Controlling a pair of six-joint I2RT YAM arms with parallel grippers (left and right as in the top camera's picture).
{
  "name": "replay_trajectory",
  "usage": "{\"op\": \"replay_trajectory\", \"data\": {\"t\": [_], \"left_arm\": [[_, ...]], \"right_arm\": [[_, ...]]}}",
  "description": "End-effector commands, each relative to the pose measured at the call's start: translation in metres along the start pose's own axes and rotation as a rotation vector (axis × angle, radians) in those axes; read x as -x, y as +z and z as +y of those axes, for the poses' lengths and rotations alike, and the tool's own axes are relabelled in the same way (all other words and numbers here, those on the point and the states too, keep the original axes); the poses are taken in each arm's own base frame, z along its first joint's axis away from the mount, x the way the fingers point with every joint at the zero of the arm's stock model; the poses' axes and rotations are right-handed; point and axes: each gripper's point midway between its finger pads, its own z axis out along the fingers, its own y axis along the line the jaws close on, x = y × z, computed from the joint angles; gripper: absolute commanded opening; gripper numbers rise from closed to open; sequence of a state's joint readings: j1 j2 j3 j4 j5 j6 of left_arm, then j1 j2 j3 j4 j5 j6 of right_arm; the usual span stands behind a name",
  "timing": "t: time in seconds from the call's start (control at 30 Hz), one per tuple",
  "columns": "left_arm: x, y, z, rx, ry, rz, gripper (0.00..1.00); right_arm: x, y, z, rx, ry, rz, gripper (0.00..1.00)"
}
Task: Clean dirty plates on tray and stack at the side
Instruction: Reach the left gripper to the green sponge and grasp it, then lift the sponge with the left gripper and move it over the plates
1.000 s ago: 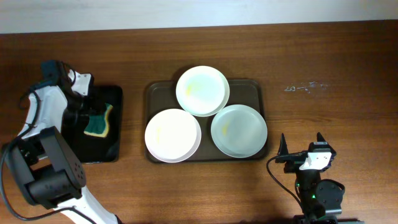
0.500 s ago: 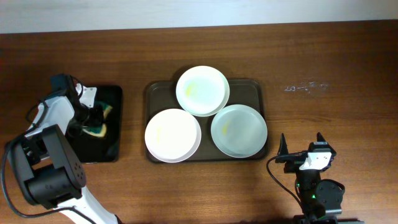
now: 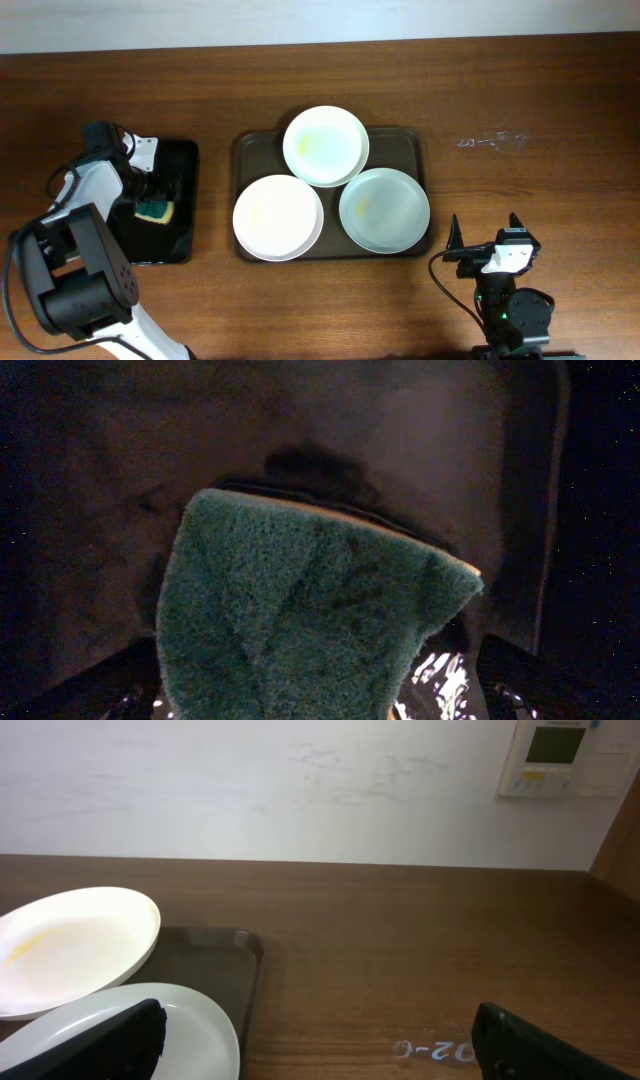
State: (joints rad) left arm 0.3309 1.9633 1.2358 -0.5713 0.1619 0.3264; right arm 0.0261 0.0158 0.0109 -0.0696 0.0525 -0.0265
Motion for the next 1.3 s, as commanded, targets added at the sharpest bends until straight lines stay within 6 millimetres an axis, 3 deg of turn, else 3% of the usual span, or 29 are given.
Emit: {"op": "replay_trajectory", "data": {"t": [0.0, 0.03, 0.07, 0.1, 0.2, 0.33, 0.4, 0.5, 0.57, 0.7, 0.73, 0.8, 0.9, 1.0, 1.07, 1.17, 1.27], "left_arm": [[-0.012, 0.004, -0.004, -0.014, -0.003, 0.033, 0.49], [-0.011, 0.002, -0.003, -0.012, -0.002, 0.028, 0.34], [-0.004, -0.006, -0.002, 0.0, 0.002, 0.005, 0.07], [0.002, -0.015, -0.001, 0.007, 0.006, -0.016, 0.0], [0.026, -0.057, 0.0, 0.045, 0.025, -0.128, 0.0], [0.064, -0.148, -0.003, 0.117, -0.007, -0.39, 0.0], [0.071, -0.167, -0.004, 0.124, -0.041, -0.449, 0.0], [0.076, -0.171, -0.003, 0.109, -0.127, -0.481, 0.0], [0.079, -0.163, 0.0, 0.11, -0.127, -0.48, 0.0], [0.07, -0.098, 0.012, 0.086, -0.157, -0.357, 0.0], [0.075, -0.098, 0.015, 0.095, -0.147, -0.375, 0.0], [0.086, -0.119, 0.022, 0.136, -0.136, -0.447, 0.0], [0.084, -0.172, 0.046, 0.34, -0.171, -0.512, 0.0], [0.082, -0.202, 0.046, 0.411, -0.069, -0.535, 0.0], [0.075, -0.205, 0.047, 0.46, 0.052, -0.484, 0.0], [0.056, -0.204, 0.064, 0.588, 0.086, -0.368, 0.0], [0.056, -0.187, 0.043, 0.562, 0.176, -0.306, 0.0]], "right_arm": [[-0.002, 0.0, 0.0, -0.006, 0.003, 0.004, 0.99], [-0.003, 0.0, 0.0, -0.006, 0.003, 0.005, 0.98], [-0.002, 0.0, 0.0, -0.005, 0.003, 0.004, 0.98], [-0.002, 0.0, 0.0, -0.005, 0.003, 0.004, 0.98], [-0.003, 0.0, 0.0, -0.005, 0.003, 0.005, 0.98], [-0.002, 0.0, 0.0, -0.005, 0.003, 0.004, 0.98], [-0.002, 0.0, 0.0, -0.006, 0.003, 0.004, 0.98], [-0.002, 0.0, 0.0, -0.006, 0.003, 0.004, 0.98], [-0.002, 0.0, 0.0, -0.005, 0.003, 0.004, 0.98], [-0.002, 0.0, 0.0, -0.005, 0.003, 0.004, 0.99], [-0.003, 0.0, 0.0, -0.006, 0.003, 0.005, 0.98], [-0.003, 0.0, 0.0, -0.006, 0.003, 0.005, 0.98], [-0.002, 0.0, 0.0, -0.006, 0.003, 0.004, 0.98], [-0.002, 0.0, 0.0, -0.005, 0.003, 0.004, 0.98], [-0.002, 0.0, 0.0, -0.005, 0.003, 0.004, 0.98], [-0.002, 0.0, 0.0, -0.005, 0.003, 0.004, 0.98], [-0.002, 0.0, 0.0, -0.005, 0.003, 0.004, 0.98]]}}
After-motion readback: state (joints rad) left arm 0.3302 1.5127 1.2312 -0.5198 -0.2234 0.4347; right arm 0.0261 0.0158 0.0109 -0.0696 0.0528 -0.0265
